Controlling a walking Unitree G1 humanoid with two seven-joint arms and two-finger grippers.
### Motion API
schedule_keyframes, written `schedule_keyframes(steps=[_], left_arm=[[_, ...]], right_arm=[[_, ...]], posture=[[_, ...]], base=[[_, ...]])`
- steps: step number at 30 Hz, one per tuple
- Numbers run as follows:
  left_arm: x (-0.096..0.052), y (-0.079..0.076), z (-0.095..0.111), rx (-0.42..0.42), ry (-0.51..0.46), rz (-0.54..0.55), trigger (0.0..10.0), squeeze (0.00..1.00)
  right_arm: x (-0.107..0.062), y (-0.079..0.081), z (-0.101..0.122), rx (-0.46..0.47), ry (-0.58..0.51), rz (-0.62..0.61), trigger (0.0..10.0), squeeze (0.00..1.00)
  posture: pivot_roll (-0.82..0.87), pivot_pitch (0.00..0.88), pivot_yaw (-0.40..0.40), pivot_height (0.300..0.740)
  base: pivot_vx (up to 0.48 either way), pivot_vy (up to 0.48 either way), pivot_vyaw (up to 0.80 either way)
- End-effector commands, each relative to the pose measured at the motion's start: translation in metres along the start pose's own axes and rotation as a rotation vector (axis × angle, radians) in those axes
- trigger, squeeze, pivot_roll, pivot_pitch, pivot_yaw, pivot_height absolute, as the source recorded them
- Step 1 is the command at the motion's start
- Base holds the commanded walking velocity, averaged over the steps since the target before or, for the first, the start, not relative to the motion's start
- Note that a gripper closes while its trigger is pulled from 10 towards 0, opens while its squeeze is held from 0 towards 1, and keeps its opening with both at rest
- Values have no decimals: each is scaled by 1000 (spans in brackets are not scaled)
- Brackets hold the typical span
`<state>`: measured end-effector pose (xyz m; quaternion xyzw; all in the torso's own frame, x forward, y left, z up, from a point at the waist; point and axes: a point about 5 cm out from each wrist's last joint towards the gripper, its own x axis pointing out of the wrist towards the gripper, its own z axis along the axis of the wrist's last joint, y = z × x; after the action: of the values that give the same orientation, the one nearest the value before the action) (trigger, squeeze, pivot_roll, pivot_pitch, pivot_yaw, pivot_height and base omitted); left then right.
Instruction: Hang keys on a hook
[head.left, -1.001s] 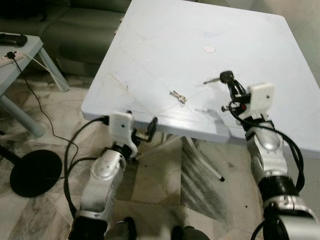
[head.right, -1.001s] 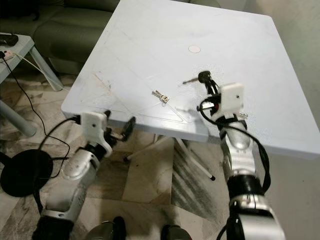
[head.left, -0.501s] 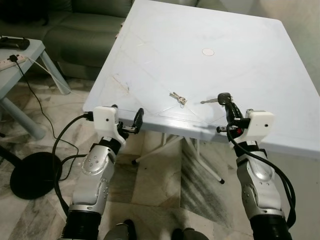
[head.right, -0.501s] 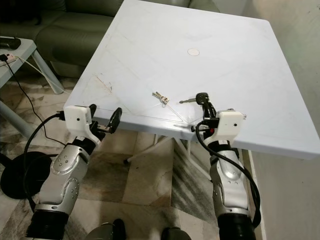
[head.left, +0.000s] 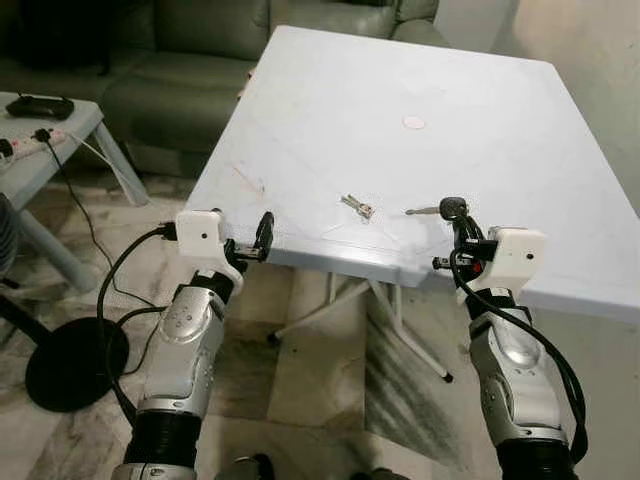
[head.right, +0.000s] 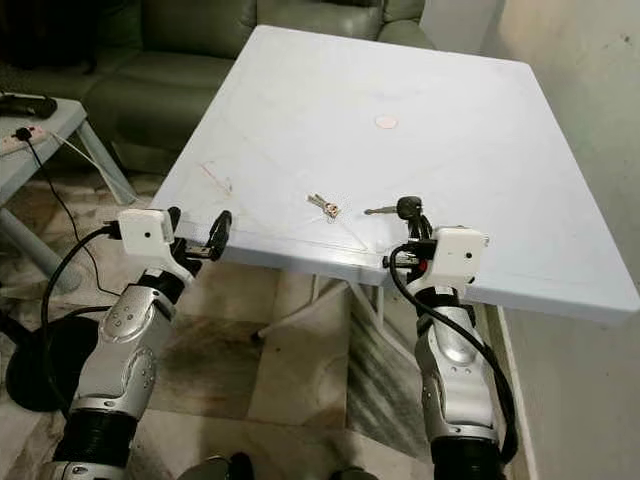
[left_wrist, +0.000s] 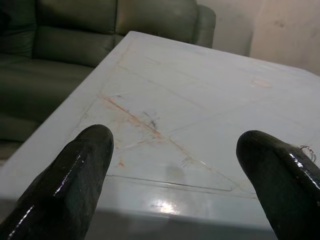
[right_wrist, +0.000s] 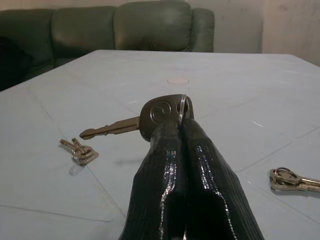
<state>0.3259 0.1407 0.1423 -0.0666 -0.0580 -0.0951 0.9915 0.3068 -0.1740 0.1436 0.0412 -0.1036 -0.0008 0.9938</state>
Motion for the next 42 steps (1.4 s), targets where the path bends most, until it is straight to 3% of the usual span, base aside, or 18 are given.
schedule_keyframes(steps=[1, 19, 37, 42], left_arm=[[2, 1, 0, 9, -1, 6, 10000, 0], [5, -3, -5, 1, 12, -8, 10000, 0], [3, 3, -8, -5, 22, 15, 10000, 0], [5, 5, -9, -14, 31, 25, 10000, 0]], right_arm=[[-3, -2, 3, -6, -7, -14, 10000, 0], [-6, -5, 0, -27, 33, -31, 10000, 0], [-1, 0, -4, -41, 75, -16, 10000, 0], [-1, 1, -5, -42, 76, -17, 10000, 0]], posture=[[-38, 81, -4, 740], [-54, 79, -4, 740], [-47, 59, -4, 740], [-48, 57, -3, 740]], base=[[0, 0, 0], [0, 0, 0], [0, 0, -755], [0, 469, -775]])
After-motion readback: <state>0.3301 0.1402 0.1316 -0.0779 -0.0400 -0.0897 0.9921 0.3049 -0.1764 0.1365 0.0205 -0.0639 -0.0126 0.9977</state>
